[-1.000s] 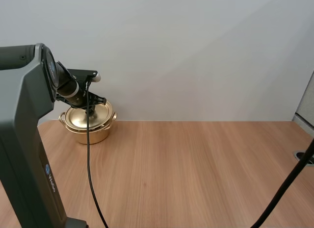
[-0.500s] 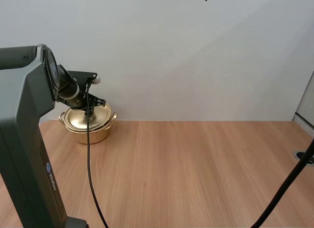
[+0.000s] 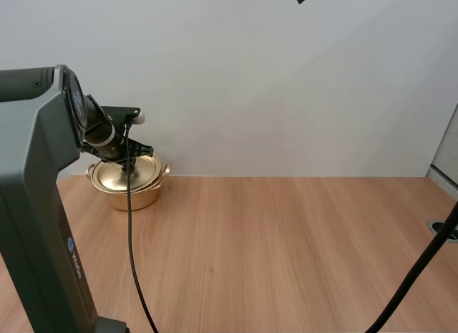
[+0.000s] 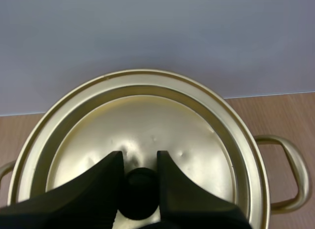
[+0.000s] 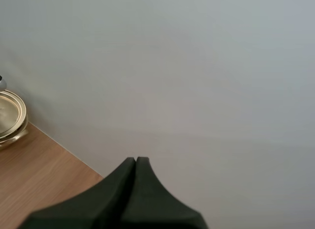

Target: Open the pot, put the car inside, and close it

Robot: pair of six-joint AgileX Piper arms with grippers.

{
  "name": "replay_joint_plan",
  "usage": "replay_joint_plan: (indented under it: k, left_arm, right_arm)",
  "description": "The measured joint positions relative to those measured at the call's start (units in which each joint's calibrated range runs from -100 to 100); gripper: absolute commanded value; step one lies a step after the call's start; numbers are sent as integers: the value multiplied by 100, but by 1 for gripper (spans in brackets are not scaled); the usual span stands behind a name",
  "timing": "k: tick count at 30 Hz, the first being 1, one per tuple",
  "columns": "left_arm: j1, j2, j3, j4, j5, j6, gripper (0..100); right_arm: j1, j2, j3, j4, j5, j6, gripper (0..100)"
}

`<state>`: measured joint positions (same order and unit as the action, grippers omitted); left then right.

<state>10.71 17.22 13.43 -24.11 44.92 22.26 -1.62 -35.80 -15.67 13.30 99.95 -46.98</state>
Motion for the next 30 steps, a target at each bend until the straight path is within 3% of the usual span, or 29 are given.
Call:
replay_joint_plan:
  k: [3, 7, 8, 26, 27, 28, 30]
  left_arm:
    - [0, 0, 0, 0, 0, -36, 41]
    - [0, 0, 0, 0, 5, -36, 94]
    - [0, 0, 0, 0, 5, -36, 100]
    - [0, -1382, 0, -318, -398, -547, 100]
    - [0, -1586, 14, -440, -539, -582, 100]
    - [-10, -2568, 14, -1090, -734, -393, 100]
    - [-10, -3170, 14, -1585, -284, -78, 100]
  right_arm:
    - [0, 0, 0, 0, 0, 0, 0]
    - [0, 0, 0, 0, 0, -30, 0]
    - [0, 0, 0, 0, 0, -30, 0]
    - [0, 0, 0, -81, 0, -31, 0]
    - [0, 0, 0, -81, 0, -31, 0]
    - [0, 0, 0, -81, -86, -31, 0]
    - [0, 0, 59, -81, -345, -31, 0]
